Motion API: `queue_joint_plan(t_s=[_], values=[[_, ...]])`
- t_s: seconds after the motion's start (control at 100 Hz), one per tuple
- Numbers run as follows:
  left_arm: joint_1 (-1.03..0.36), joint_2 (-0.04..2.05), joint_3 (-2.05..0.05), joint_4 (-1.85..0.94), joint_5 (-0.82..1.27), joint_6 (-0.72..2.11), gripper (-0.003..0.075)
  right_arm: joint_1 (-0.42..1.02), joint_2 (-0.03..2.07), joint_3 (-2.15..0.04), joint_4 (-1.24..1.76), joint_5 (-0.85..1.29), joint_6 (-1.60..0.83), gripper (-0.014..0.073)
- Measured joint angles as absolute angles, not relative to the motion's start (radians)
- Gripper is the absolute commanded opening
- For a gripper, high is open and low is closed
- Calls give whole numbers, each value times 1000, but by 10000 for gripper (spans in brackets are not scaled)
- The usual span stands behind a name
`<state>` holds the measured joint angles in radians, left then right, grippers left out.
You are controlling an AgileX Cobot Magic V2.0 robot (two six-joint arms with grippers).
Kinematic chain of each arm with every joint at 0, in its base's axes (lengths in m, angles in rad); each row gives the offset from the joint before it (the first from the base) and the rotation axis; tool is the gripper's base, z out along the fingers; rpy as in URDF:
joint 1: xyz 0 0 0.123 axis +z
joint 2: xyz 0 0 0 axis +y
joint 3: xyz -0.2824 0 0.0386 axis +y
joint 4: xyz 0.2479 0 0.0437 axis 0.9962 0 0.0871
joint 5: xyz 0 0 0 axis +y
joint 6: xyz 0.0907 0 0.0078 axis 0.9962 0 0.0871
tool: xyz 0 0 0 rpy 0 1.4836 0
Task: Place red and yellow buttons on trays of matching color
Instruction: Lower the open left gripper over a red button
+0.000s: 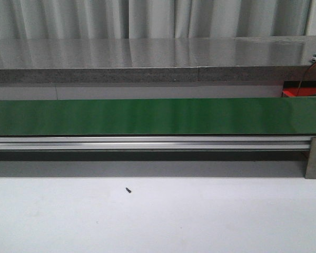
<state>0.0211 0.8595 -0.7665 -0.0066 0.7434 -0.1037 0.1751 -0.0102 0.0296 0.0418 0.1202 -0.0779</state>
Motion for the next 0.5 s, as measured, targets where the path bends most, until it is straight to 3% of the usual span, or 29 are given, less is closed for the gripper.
queue_joint_plan(t_s=[0.5], values=[[442,1153,-931,0,708,-135,606,175,-10,30,42,120,-78,-96]])
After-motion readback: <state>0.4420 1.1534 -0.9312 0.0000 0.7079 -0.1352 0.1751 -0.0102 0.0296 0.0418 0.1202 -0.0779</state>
